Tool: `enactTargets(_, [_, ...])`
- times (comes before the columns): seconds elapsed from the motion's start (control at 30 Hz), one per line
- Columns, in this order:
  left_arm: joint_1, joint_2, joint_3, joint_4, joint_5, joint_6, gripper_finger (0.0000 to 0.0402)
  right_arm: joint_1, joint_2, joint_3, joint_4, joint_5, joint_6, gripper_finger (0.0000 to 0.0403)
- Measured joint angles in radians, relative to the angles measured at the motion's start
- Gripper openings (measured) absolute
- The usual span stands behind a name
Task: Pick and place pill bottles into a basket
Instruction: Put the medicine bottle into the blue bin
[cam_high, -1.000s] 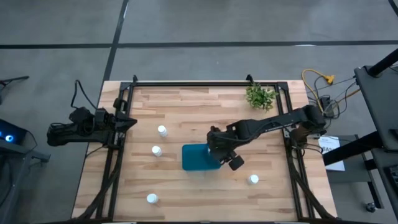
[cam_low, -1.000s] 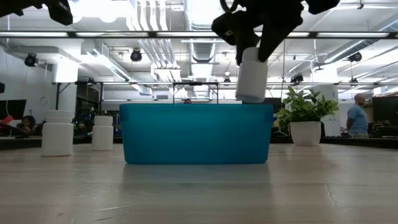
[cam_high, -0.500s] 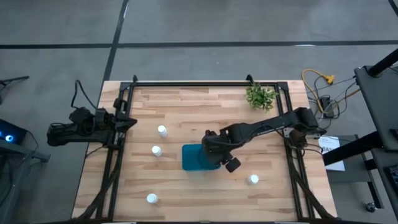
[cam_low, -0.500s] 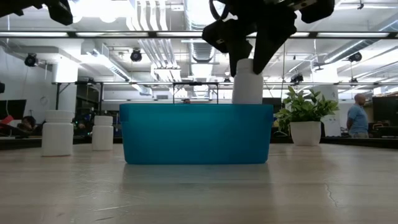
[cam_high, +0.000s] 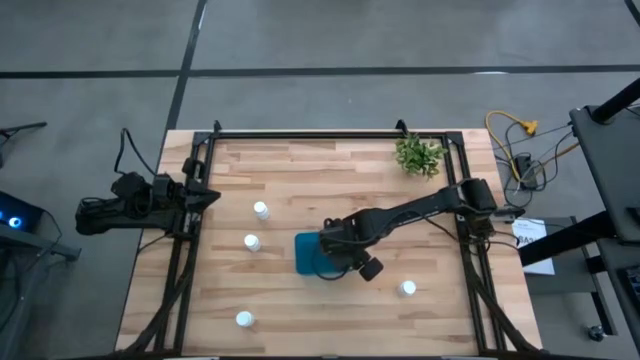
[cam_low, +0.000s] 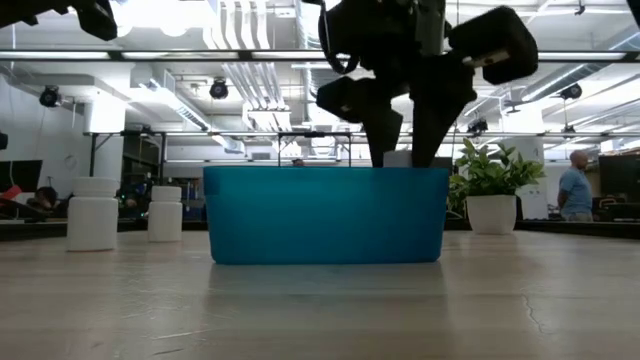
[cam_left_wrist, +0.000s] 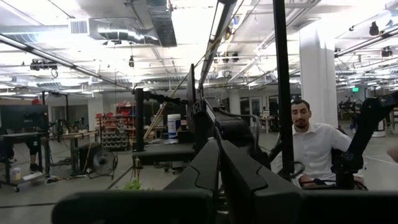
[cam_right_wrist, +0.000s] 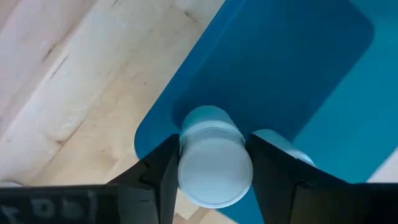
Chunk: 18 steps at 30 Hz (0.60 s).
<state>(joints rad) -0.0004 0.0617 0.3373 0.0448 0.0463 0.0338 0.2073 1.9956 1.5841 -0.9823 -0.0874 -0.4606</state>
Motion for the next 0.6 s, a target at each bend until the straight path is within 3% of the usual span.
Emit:
enactTargets(0.3, [0.0, 0.0, 0.0, 0.0, 0.0, 0.0, 0.0, 0.0, 0.015, 0.0, 0.002, 0.0, -0.007, 0.0149])
enactTargets(0.6, [0.0, 0.0, 0.0, 0.0, 0.0, 0.0, 0.0, 0.0, 0.007, 0.009, 0.001, 0.0, -0.004, 0.0187])
